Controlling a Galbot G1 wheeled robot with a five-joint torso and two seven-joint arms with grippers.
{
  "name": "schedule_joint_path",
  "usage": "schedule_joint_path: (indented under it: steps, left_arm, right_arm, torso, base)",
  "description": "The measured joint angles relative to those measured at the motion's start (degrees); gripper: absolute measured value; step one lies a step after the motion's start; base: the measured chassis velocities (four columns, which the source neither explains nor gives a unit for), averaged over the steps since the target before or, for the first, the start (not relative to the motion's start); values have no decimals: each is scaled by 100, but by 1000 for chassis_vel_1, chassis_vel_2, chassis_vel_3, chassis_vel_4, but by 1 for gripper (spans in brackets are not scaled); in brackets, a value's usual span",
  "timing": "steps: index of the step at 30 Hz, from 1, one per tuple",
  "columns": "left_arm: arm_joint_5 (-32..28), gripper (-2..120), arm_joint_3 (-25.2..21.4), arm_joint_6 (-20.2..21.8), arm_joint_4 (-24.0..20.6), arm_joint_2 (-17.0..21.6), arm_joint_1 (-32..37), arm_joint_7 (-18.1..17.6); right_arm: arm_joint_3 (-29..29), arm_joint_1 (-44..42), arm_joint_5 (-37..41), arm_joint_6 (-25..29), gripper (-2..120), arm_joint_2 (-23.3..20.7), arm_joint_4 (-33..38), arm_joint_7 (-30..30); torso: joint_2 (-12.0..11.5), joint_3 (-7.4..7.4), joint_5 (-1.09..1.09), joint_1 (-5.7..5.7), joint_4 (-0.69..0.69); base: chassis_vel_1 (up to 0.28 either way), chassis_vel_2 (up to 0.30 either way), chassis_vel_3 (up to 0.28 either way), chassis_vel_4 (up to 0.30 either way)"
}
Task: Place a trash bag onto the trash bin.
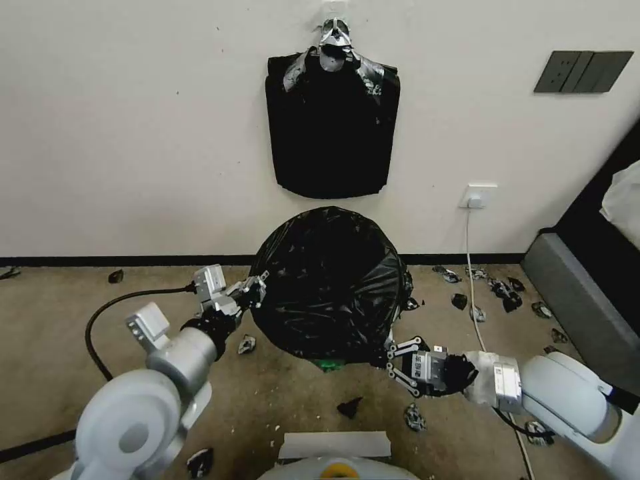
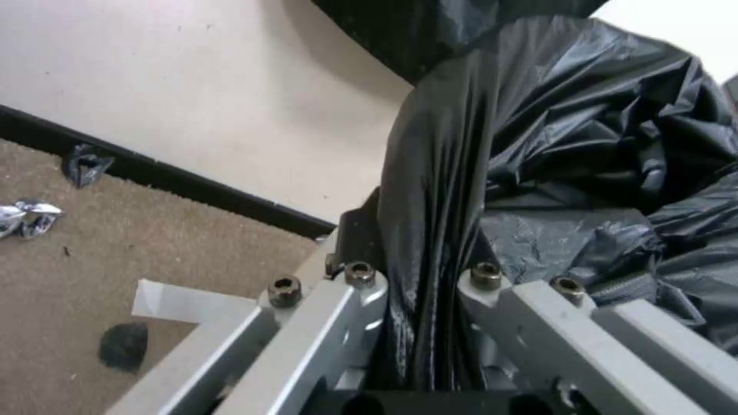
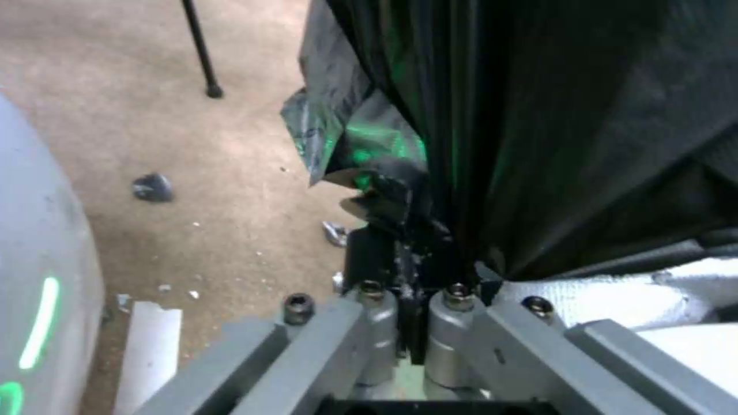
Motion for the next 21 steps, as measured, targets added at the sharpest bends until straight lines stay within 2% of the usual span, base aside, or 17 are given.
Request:
schedule_joint_path:
  steps: [1, 3, 8, 9, 11, 12, 14, 17, 19, 21]
  left_arm:
    - [0, 6, 0, 0, 0, 0, 0, 0]
    - [6, 6, 4, 43, -15, -21, 35, -36]
    - [18, 6, 10, 69, -22, -31, 63, -58]
    - [22, 6, 12, 73, -23, -33, 67, -63]
    - [22, 6, 12, 73, -23, -33, 67, -63]
    - [24, 6, 15, 74, -24, -37, 70, -65]
    - [26, 6, 16, 74, -26, -40, 73, -68]
    - [45, 6, 28, 74, -28, -60, 90, -71]
    - [68, 6, 36, 63, -26, -75, 91, -72]
    - [116, 6, 39, 4, 32, -91, 70, -70]
  right_arm:
    - [0, 0, 0, 0, 4, 0, 0, 0]
    - [-52, 30, -106, 0, 14, 41, -159, 36]
    - [-88, 33, -267, -7, 25, 86, -329, 147]
    - [-93, 30, -287, -11, 33, 100, -356, 183]
    - [-94, 29, -290, -11, 33, 102, -360, 189]
    - [-98, 24, -301, -15, 44, 115, -378, 217]
    - [-102, 18, -310, -20, 46, 129, -392, 248]
    - [-110, -25, -361, -46, 66, 200, -464, 403]
    - [-106, -79, -367, -49, 69, 217, -473, 454]
    - [-30, -248, -355, -46, 79, 222, -420, 502]
  torso:
    - [0, 0, 0, 0, 0]
    - [0, 0, -1, 0, 0]
    - [0, 0, -1, 0, 0]
    - [0, 0, -1, 0, 0]
    - [0, 0, -1, 0, 0]
    - [0, 0, -1, 0, 0]
    - [0, 0, -1, 0, 0]
    - [0, 0, -1, 0, 0]
    - [0, 0, -1, 0, 0]
    - [0, 0, -1, 0, 0]
  base:
    - [0, 0, 0, 0]
    - [0, 0, 0, 0]
    - [0, 0, 0, 0]
    - [0, 0, 0, 0]
    - [0, 0, 0, 0]
    - [0, 0, 0, 0]
    - [0, 0, 0, 0]
    - [0, 0, 0, 0]
    - [0, 0, 0, 0]
    - [0, 0, 0, 0]
